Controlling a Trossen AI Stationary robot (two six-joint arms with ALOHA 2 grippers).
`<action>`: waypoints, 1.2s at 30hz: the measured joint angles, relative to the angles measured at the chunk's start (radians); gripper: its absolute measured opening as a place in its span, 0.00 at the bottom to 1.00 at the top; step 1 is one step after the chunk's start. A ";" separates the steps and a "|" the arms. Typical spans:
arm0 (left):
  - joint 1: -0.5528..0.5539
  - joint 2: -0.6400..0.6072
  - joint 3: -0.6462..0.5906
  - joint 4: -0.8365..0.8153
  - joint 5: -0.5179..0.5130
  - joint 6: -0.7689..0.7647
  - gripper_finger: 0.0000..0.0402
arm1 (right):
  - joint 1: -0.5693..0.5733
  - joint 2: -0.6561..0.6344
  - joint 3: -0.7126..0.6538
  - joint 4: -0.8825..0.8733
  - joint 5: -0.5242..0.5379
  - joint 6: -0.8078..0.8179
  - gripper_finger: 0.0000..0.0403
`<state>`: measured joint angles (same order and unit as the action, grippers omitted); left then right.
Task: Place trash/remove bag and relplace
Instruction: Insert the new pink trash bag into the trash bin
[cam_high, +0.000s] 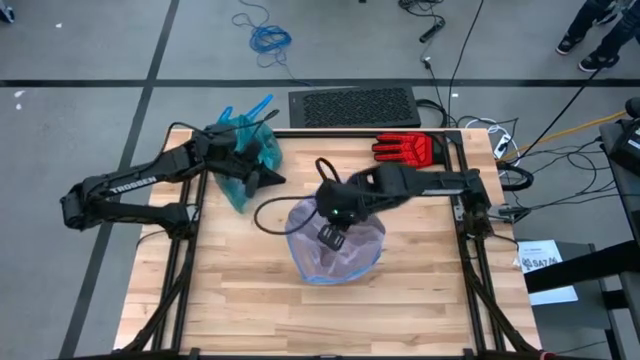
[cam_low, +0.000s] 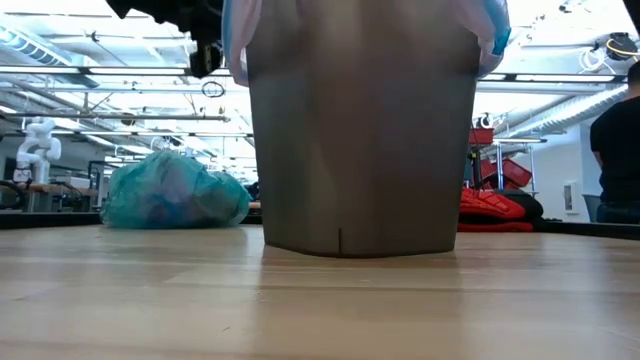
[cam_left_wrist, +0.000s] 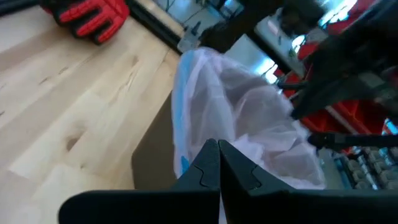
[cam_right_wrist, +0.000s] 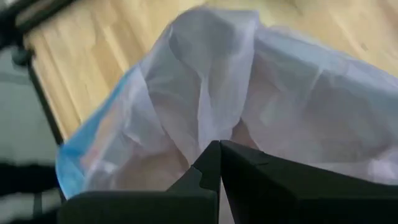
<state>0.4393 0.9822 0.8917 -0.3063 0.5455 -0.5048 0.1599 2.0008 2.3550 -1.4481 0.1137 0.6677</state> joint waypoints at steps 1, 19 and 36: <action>0.000 -0.008 0.000 0.007 -0.007 -0.010 0.00 | -0.016 0.002 0.000 -0.008 -0.028 -0.037 0.00; 0.045 -0.126 0.000 0.007 -0.109 -0.063 0.00 | 0.019 0.125 -0.002 -0.048 -0.116 -0.173 0.00; 0.080 -0.157 0.000 -0.002 -0.082 -0.065 0.00 | -0.002 0.225 -0.004 -0.086 -0.032 -0.182 0.00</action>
<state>0.5190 0.8254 0.8917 -0.3080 0.4633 -0.5697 0.1581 2.2261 2.3512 -1.5337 0.0812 0.4853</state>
